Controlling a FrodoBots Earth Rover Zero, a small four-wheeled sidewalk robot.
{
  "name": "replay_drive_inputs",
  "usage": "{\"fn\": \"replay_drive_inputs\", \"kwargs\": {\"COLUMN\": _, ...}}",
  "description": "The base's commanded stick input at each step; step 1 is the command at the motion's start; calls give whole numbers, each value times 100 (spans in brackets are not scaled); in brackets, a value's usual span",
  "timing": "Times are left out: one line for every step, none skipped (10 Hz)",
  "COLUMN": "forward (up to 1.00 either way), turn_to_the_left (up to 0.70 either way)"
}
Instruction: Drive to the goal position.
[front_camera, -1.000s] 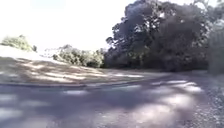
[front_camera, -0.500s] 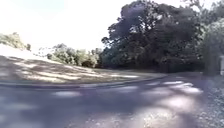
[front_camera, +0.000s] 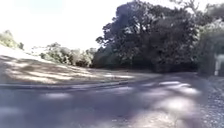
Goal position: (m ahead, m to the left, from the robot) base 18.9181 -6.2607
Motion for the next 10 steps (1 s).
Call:
{"fn": "replay_drive_inputs", "kwargs": {"forward": 45, "turn_to_the_left": -27}}
{"fn": "replay_drive_inputs", "kwargs": {"forward": 45, "turn_to_the_left": -27}}
{"fn": "replay_drive_inputs", "kwargs": {"forward": 45, "turn_to_the_left": -27}}
{"fn": "replay_drive_inputs", "kwargs": {"forward": 45, "turn_to_the_left": -27}}
{"fn": "replay_drive_inputs", "kwargs": {"forward": 45, "turn_to_the_left": -27}}
{"fn": "replay_drive_inputs", "kwargs": {"forward": 45, "turn_to_the_left": -27}}
{"fn": "replay_drive_inputs", "kwargs": {"forward": 47, "turn_to_the_left": -26}}
{"fn": "replay_drive_inputs", "kwargs": {"forward": 62, "turn_to_the_left": -18}}
{"fn": "replay_drive_inputs", "kwargs": {"forward": 70, "turn_to_the_left": -14}}
{"fn": "replay_drive_inputs", "kwargs": {"forward": 70, "turn_to_the_left": -14}}
